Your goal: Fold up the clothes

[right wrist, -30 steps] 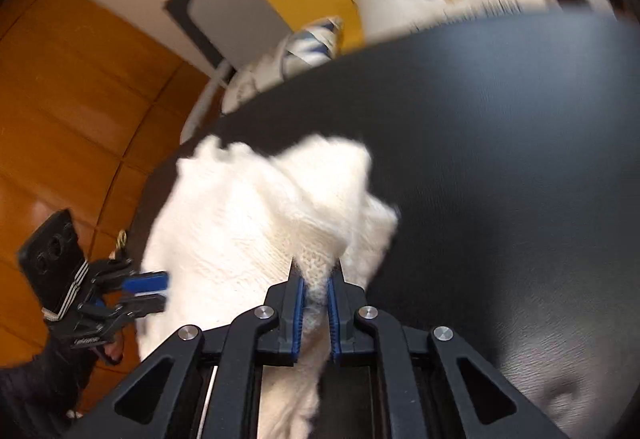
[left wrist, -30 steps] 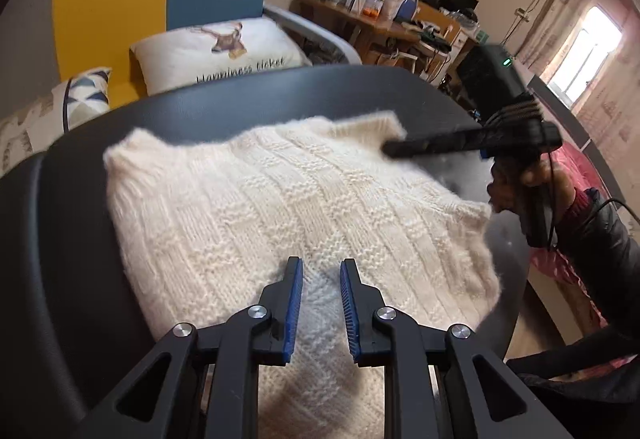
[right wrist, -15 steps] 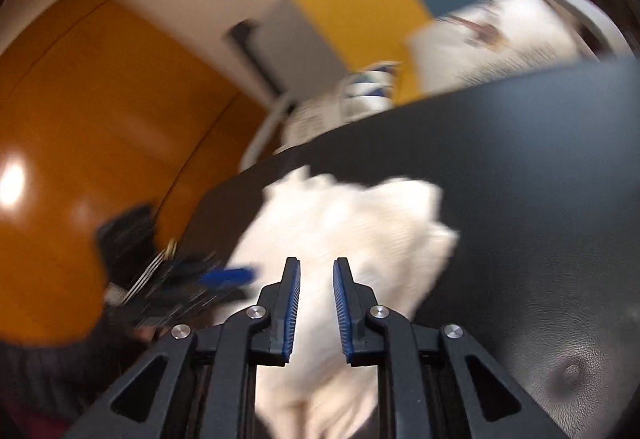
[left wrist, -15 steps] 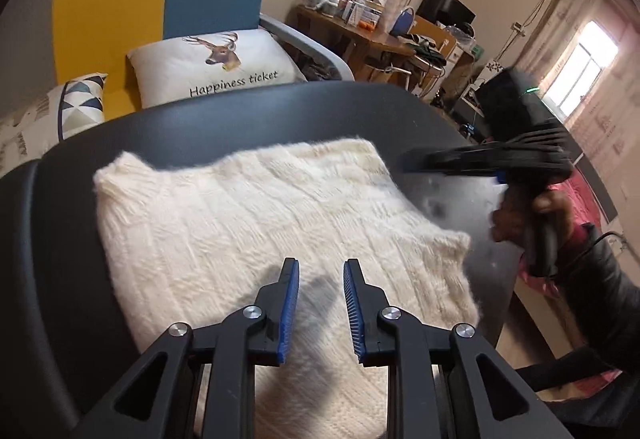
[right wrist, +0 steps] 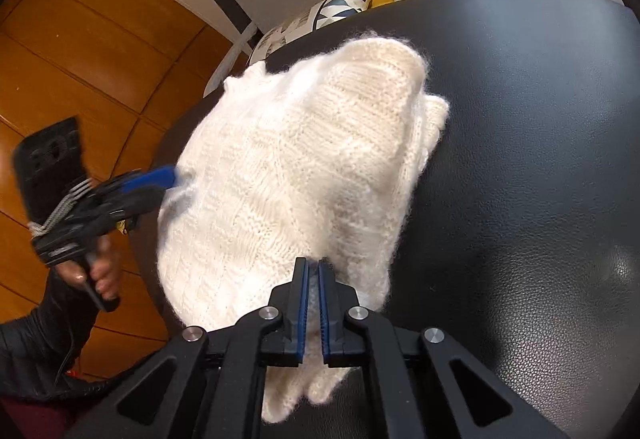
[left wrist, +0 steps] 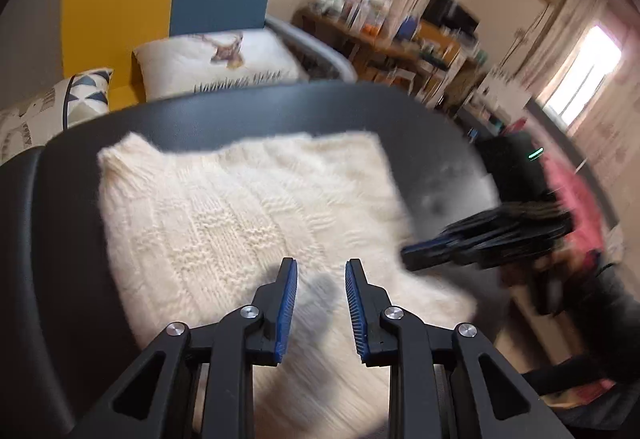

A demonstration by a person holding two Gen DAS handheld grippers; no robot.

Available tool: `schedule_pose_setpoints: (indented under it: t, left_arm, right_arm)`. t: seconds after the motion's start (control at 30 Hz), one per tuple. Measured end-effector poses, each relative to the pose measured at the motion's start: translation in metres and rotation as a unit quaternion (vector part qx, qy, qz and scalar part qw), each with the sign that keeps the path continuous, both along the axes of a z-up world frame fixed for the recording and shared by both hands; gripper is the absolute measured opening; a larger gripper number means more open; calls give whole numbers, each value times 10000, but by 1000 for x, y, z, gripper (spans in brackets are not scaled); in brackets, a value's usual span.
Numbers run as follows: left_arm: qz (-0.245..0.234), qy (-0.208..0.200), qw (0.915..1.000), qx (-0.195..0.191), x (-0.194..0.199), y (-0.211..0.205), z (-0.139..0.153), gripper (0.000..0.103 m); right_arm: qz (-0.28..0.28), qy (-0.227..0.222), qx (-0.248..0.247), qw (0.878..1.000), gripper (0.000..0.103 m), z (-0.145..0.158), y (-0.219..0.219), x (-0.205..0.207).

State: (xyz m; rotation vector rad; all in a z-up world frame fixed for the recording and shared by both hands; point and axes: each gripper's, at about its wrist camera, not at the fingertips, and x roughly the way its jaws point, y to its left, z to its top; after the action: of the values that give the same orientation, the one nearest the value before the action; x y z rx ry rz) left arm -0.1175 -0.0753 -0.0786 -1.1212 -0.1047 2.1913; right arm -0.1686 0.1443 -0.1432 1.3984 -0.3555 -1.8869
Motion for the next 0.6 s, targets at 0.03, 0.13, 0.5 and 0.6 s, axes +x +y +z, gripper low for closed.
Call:
schedule_pose_setpoints:
  t: [0.03,0.13,0.5,0.6]
  left_arm:
    - [-37,38,10000,19,9,-6,6,26]
    - [-162,-31,9999,30,38,-26,11,26]
    - [-171,-495,9952,-826,80,-28,-64,25]
    - [-187,-497,9944,-911,82,-24,-72,25]
  right_arm:
    - [-14,-19,-14,10000,2,-2,0,-3]
    - [-67,-58,-14,10000,2,-3,4,-5]
    - [-241,-79,173,9995,2,-5,7,-6]
    - [-237,-57,282,9993,2,-5,5,-7]
